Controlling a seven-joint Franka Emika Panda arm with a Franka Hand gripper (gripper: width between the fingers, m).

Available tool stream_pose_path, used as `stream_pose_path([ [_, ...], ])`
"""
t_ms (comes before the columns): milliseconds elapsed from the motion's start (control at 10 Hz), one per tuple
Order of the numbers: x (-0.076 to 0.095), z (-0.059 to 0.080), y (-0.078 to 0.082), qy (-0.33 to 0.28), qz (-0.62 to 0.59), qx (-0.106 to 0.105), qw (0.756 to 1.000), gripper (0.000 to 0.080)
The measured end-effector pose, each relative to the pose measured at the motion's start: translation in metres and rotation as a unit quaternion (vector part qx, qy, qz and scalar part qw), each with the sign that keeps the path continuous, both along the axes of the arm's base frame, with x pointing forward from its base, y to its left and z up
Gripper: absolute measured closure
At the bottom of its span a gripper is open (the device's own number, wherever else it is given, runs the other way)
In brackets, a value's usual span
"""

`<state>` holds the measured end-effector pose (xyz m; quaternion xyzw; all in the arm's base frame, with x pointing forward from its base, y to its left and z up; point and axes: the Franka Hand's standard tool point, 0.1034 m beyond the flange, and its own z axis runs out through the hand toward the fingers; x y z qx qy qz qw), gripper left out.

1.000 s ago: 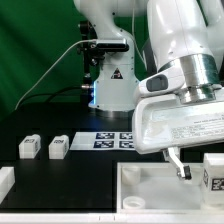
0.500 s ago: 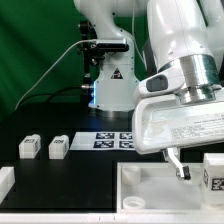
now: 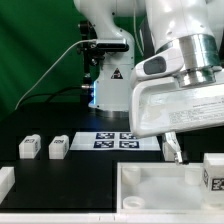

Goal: Assemble one leg

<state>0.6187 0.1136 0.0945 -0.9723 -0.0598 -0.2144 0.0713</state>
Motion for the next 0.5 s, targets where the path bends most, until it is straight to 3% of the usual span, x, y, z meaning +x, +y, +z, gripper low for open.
stream_pose_path([
  [200,0.0009,-0.0021,0.0077,0.112,0.009,0.012,0.994,0.015],
  [400,0.0044,-0.006,0.011,0.186,0.017,0.018,0.982,0.015],
  [500,-0.0002,-0.0069,0.0117,0.247,0.027,0.019,0.968,0.015],
])
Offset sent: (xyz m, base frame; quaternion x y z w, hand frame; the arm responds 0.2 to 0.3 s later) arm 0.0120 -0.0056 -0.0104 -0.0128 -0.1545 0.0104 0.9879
